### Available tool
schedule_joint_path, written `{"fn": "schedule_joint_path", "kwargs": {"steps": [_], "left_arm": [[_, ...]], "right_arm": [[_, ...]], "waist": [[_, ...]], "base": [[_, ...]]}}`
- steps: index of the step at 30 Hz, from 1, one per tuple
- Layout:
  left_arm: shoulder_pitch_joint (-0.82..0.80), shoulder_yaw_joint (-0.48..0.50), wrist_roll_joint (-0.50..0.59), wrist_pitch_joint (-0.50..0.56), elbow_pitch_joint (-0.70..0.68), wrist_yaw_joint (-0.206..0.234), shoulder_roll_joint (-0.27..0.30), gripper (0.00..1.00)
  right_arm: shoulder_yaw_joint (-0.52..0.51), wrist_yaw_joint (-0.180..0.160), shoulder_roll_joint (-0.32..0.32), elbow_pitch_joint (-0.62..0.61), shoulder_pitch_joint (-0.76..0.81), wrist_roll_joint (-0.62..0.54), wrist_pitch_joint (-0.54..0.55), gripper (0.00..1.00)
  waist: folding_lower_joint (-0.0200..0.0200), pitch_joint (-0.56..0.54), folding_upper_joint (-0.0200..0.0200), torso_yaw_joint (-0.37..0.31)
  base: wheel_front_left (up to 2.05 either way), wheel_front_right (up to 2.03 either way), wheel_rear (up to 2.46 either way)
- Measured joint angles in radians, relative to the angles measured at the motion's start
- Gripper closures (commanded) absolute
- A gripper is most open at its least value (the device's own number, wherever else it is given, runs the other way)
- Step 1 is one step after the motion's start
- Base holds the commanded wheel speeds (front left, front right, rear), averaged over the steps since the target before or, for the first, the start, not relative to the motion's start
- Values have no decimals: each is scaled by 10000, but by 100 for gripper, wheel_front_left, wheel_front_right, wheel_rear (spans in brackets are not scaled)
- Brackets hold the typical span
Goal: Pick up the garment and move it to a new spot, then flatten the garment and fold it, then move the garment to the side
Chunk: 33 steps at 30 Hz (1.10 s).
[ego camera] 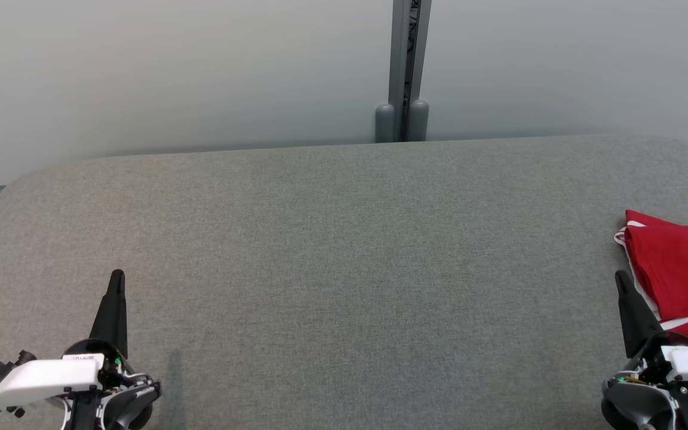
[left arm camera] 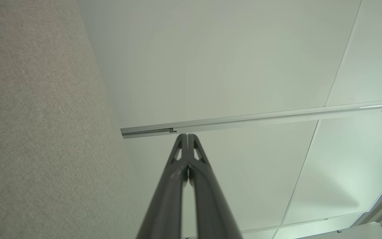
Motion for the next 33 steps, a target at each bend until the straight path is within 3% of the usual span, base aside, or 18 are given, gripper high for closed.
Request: {"fn": "schedule_joint_path", "kwargs": {"steps": [33], "left_arm": [[0, 2, -2, -2, 0, -2, 0, 100]], "right_arm": [[-2, 2, -2, -2, 0, 0, 0, 100]], "waist": [[0, 0, 0, 0]], "base": [[0, 0, 0]]}}
